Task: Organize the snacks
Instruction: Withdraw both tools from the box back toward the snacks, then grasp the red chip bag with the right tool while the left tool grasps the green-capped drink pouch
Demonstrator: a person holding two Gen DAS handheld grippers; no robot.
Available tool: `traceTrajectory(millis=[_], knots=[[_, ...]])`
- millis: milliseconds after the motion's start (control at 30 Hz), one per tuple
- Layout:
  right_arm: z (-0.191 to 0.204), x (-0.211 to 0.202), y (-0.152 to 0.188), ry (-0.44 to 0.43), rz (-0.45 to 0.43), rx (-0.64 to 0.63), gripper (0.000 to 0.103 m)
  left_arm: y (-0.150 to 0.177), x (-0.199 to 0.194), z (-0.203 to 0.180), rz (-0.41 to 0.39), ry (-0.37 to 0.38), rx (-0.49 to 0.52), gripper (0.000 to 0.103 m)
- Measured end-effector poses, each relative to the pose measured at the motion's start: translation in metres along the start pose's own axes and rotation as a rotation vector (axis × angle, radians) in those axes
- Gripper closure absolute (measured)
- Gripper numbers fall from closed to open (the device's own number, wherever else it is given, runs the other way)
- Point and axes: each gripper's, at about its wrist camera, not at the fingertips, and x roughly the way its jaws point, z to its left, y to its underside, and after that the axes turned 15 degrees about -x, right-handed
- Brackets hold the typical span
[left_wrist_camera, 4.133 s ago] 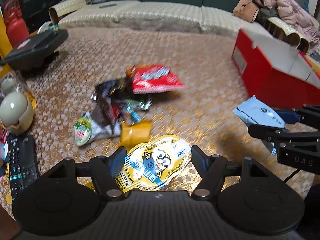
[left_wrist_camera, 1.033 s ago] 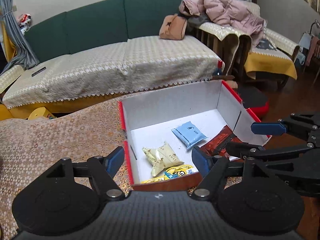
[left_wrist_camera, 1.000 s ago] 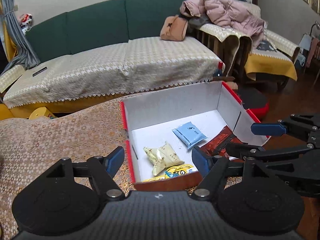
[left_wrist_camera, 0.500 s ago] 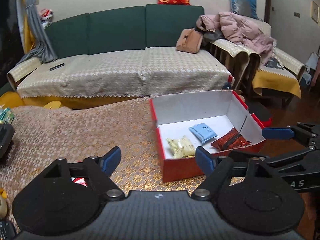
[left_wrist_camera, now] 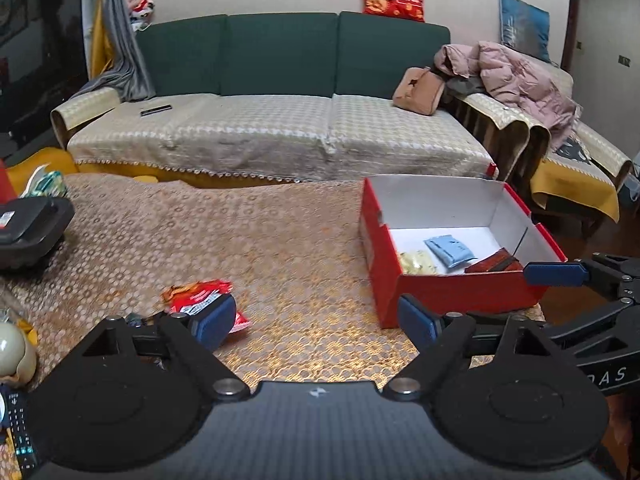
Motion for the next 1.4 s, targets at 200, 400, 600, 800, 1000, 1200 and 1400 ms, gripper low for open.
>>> traceTrajectory(millis=[200,400,600,800,1000,1200,1400], knots=[[0.025,0.011,-0.002,-0.069,0.006,-0.019,0.0,0.015,-0.004,0.036,0.002,-0.013,-0.043,0.015],[0.048,0.031,0.002,-0.12,0.054,-0.05,0.0,0.034,-0.004,0.077,0.029,-0.046,-0.118,0.014],[0.062,0.054,0.004,-0.156,0.092,-0.068,0.0,0.047,-0.002,0.113,0.022,-0.075,-0.185,0.0],[0.072,0.085,-0.001,-0.165,0.126,-0.087,0.0,0.05,0.013,0.141,0.028,-0.15,-0.228,0.0],[0.08,0.122,-0.017,-0.165,0.143,-0.108,0.0,0.048,0.036,0.171,0.045,-0.209,-0.252,0.0],[0.091,0.161,-0.024,-0.182,0.175,-0.127,0.0,0.05,0.059,0.192,0.07,-0.272,-0.248,0.0],[0.106,0.192,-0.026,-0.189,0.208,-0.168,0.0,0.053,0.073,0.217,0.089,-0.302,-0.251,0.0]])
